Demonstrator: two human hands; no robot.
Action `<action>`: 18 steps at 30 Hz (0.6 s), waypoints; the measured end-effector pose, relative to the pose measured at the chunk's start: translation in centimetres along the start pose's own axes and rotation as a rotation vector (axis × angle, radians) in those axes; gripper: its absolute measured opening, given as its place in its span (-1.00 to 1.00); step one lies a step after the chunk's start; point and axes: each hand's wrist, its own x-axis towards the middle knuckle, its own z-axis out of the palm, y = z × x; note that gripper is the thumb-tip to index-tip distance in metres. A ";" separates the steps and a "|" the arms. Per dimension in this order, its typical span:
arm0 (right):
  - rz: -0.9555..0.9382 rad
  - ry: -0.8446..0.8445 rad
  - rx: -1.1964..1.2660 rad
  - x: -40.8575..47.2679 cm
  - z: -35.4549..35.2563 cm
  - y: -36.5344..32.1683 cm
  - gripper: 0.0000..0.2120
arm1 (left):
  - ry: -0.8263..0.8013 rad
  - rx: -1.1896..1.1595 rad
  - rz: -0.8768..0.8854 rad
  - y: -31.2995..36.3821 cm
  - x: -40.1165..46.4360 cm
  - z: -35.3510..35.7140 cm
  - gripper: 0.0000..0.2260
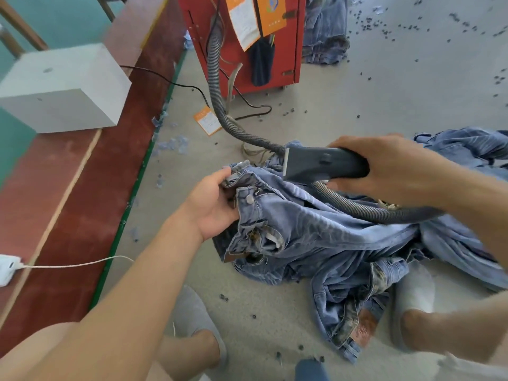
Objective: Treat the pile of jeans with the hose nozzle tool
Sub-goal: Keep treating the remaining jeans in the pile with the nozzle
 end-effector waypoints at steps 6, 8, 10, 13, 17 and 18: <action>-0.018 -0.027 -0.025 -1.4 -1.0 -0.4 -0.68 | -0.134 -0.188 -0.033 -0.8 -0.5 0.4 -0.50; -0.026 -0.035 -0.041 -1.3 -1.0 -0.3 -0.67 | -0.176 -0.196 -0.035 -1.2 -0.5 0.7 -0.55; -0.040 -0.045 -0.036 -1.4 -0.7 -0.1 -0.67 | -0.204 -0.157 0.007 -1.7 -0.4 1.2 -0.58; -0.076 -0.081 -0.021 -1.6 0.0 -0.1 -0.69 | -0.209 -0.155 0.090 -2.4 -0.2 1.9 -0.54; -0.107 -0.162 -0.020 -1.4 0.7 -0.5 -0.73 | -0.227 -0.121 0.104 -2.8 -0.2 2.7 -0.58; -0.112 -0.167 -0.003 -1.3 0.8 -0.6 -0.73 | -0.230 -0.110 0.099 -2.8 -0.2 2.8 -0.57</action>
